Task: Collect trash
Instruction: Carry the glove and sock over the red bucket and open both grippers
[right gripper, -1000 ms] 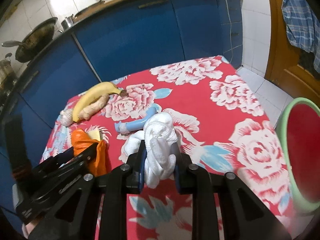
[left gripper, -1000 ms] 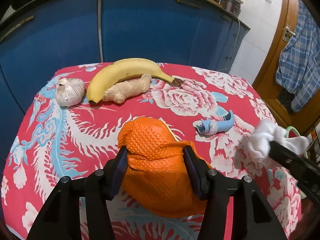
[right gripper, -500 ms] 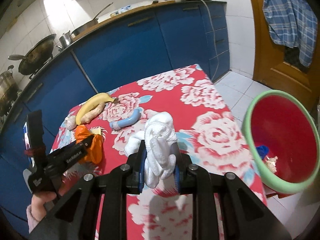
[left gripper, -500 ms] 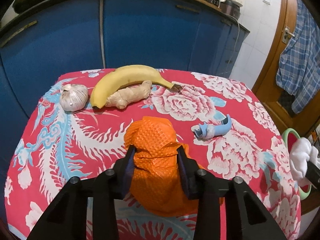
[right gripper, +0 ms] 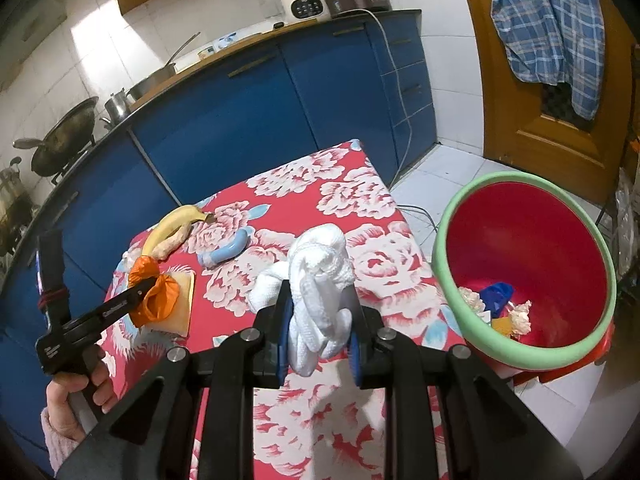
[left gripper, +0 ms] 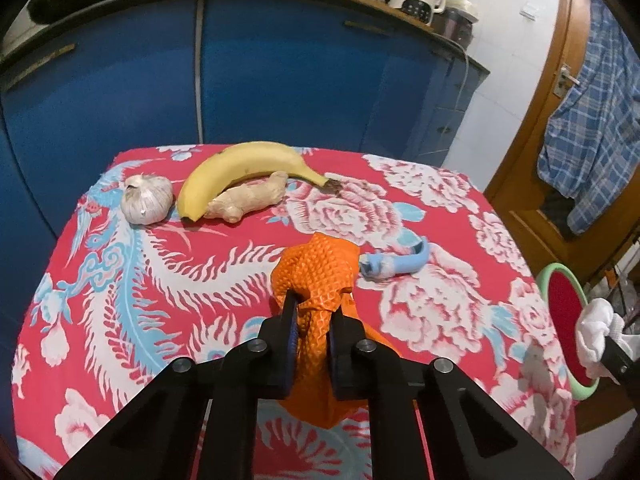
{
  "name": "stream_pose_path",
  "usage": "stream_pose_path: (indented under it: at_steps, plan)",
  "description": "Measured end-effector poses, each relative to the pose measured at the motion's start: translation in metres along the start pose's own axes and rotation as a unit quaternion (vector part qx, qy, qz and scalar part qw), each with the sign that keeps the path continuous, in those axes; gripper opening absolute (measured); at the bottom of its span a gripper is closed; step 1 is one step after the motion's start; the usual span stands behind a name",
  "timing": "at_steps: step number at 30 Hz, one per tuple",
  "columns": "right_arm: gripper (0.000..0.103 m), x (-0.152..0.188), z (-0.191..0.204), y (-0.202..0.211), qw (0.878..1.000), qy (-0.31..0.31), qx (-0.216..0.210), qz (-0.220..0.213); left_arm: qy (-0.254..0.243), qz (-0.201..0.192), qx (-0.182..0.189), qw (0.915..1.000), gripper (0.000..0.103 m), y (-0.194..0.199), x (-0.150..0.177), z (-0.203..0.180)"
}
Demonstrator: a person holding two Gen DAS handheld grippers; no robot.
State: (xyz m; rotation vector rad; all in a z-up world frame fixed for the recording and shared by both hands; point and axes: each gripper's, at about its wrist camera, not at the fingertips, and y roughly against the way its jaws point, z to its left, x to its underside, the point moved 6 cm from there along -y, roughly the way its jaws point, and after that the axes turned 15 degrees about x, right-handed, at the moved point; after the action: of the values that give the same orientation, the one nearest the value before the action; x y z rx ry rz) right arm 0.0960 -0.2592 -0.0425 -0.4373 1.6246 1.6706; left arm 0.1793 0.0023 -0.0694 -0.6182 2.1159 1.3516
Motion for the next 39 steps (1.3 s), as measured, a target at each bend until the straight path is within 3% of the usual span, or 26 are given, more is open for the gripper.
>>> stream_pose_path:
  at_steps: [19,39]
  plan:
    - [0.026,-0.003,-0.036,0.026,0.999,-0.033,-0.003,-0.025,-0.055,-0.011,0.054,0.997,0.011,0.035,-0.006,-0.071]
    - [0.028,0.003,-0.134,0.024,0.991,-0.117,0.068,-0.02,-0.153,0.033,0.116,0.9809,0.011,0.005,0.012,-0.185]
